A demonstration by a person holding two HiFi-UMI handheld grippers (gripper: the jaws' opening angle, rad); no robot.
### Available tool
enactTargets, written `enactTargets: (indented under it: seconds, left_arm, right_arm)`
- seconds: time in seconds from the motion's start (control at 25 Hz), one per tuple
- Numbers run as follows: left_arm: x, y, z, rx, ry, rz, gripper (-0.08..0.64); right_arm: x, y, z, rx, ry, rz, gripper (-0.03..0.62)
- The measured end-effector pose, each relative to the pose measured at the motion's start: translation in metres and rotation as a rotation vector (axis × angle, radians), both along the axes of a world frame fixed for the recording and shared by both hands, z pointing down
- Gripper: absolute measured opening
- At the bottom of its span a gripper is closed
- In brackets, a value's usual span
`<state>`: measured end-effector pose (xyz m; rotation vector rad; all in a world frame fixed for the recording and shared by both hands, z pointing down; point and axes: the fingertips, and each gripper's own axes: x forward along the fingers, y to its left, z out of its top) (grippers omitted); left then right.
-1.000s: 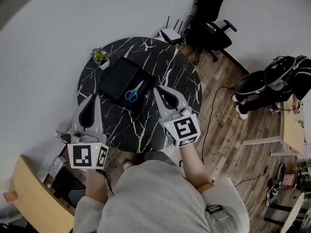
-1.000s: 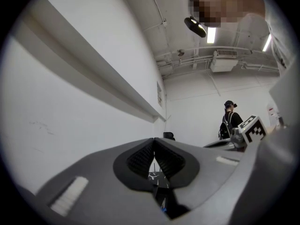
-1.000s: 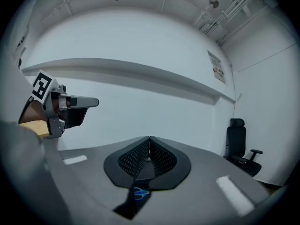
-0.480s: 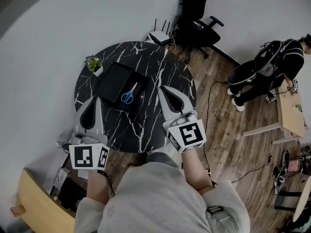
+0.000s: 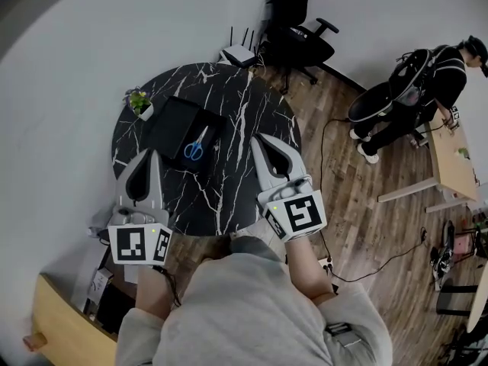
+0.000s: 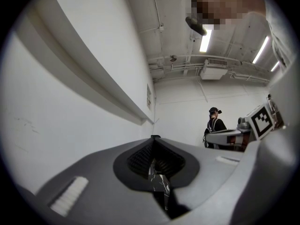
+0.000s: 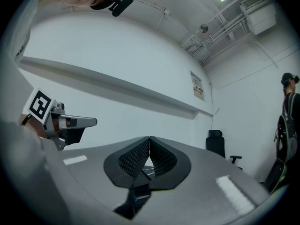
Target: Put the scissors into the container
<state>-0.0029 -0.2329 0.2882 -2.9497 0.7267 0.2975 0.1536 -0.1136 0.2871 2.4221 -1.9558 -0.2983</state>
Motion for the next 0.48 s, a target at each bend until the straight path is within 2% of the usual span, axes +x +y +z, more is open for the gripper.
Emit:
enactTargets:
  seconds: [0.48]
  left_arm:
    - [-0.003,0.007,0.001,-0.008,0.016,0.017,0.058]
  right_arm:
    - [-0.006,0.014,0.000,0.008,0.006,0.023,0.005]
